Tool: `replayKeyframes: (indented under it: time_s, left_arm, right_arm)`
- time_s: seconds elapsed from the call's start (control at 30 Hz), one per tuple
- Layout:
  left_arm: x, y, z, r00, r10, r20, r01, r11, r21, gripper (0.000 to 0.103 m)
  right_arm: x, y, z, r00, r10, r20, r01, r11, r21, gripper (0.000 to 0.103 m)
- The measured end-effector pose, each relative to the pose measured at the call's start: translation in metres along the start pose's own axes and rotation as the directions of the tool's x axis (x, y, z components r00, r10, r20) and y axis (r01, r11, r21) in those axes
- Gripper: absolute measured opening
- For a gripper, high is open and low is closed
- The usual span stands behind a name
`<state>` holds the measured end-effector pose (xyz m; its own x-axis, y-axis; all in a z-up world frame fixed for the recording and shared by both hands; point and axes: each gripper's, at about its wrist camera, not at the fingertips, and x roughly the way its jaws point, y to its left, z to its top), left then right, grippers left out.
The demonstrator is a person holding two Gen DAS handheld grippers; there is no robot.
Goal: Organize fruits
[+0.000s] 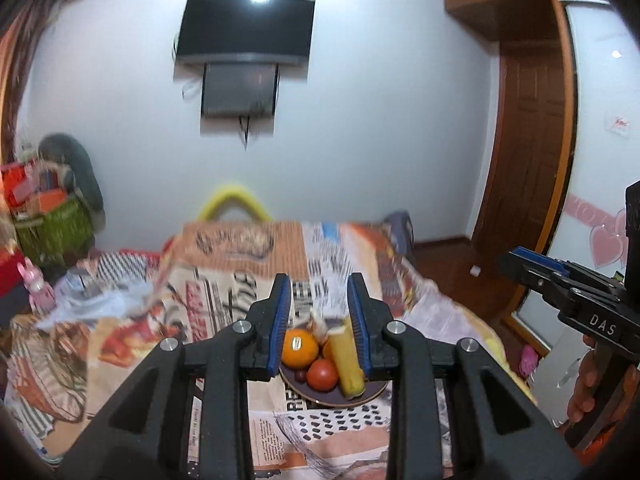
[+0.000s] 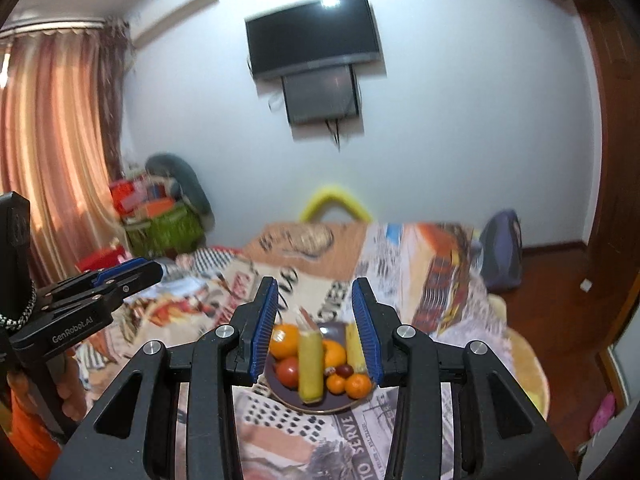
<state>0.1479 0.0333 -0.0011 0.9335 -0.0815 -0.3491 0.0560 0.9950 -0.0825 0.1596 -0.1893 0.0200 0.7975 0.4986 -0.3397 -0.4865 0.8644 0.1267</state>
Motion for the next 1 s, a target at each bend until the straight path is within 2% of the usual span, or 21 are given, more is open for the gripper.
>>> replayKeyframes:
  time_s: [0.1,0.17,0.27,0.33,0.47,0.57,0.63,0.83,1.0]
  left_arm:
    - [-0.036,-0.008,0.007,0.998,-0.005,0.064,0.004,1.0,0.006,0.034]
    - [-0.056,-0.011,0.008,0.995,-0.005,0.099,0.004,1.0,0.006,0.044]
    - [-0.079,-0.018,0.006,0.99,0.006,0.14,-0.009,1.0,0.023,0.054]
    - [-0.088,-0.021,0.004,0.988,0.013,0.154,-0.018,0.999,0.031,0.063]
    - [-0.1,-0.026,-0.001,0.986,0.02,0.168,-0.028,0.998,0.048,0.071]
    - [-0.105,-0.027,-0.004,0.984,0.03,0.175,-0.038,0.998,0.047,0.085]
    - [-0.107,-0.025,-0.006,0.983,0.039,0.181,-0.048,0.998,0.043,0.09]
    - [-0.113,-0.025,-0.012,0.981,0.049,0.187,-0.057,0.998,0.04,0.098]
    - [-0.115,-0.025,-0.014,0.981,0.05,0.189,-0.058,0.998,0.036,0.101]
  right_arm:
    - [-0.028,0.014,0.004,0.998,-0.007,0.064,0.008,1.0,-0.015,0.037]
    - [-0.042,0.021,0.004,0.995,-0.015,0.097,0.017,1.0,-0.022,0.042]
    - [-0.054,0.03,0.002,0.991,-0.021,0.129,0.025,0.999,-0.027,0.05]
    - [-0.057,0.034,-0.001,0.99,-0.028,0.137,0.033,0.999,-0.031,0.055]
    - [-0.054,0.039,-0.008,0.987,-0.065,0.147,0.072,0.997,-0.042,0.064]
    - [-0.058,0.04,-0.011,0.985,-0.075,0.156,0.082,0.996,-0.038,0.074]
    - [-0.064,0.04,-0.013,0.982,-0.086,0.165,0.094,0.995,-0.039,0.082]
    - [-0.067,0.042,-0.014,0.977,-0.102,0.186,0.11,0.993,-0.031,0.097]
    - [-0.075,0.046,-0.018,0.974,-0.109,0.2,0.119,0.992,-0.04,0.102]
